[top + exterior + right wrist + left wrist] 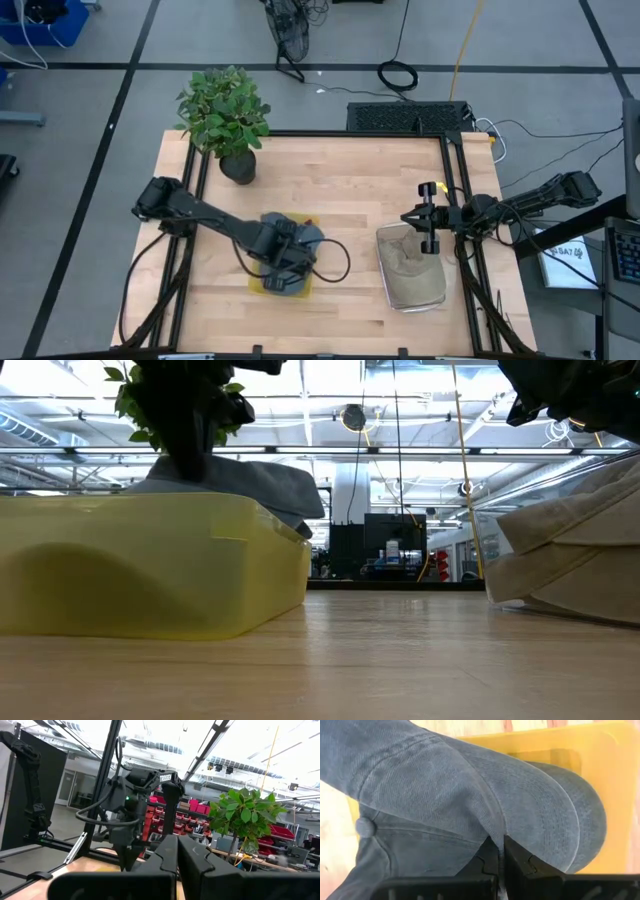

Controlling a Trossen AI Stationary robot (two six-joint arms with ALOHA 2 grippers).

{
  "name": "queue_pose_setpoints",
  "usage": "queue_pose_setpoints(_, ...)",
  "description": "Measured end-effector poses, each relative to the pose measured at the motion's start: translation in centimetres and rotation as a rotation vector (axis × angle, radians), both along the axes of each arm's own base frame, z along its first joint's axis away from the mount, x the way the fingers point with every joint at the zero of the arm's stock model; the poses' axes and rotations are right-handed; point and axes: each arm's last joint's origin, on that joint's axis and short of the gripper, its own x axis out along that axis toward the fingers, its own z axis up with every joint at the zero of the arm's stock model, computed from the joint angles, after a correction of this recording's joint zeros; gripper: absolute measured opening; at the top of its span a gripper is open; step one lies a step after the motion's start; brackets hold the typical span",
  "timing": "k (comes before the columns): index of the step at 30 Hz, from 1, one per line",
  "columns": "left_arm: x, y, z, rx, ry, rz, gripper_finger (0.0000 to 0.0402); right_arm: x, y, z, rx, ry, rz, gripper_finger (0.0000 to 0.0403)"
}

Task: Pick & Place hat
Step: Put the blue cap into the yellow bin

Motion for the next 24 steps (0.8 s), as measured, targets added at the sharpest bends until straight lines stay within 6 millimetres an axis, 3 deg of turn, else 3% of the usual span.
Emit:
queue_pose_setpoints(11,-0.4,-1.0,0.1,-0.034,-0.005,0.062,0.0007,0.0,0.0,0.0,0.0,0.001,0.0,0.0)
queue_pose_setpoints(24,0.8,-1.7,-3.0,-0.077,0.092,0.056,0.0007,0.0,0.0,0.0,0.0,0.001,0.0,0.0)
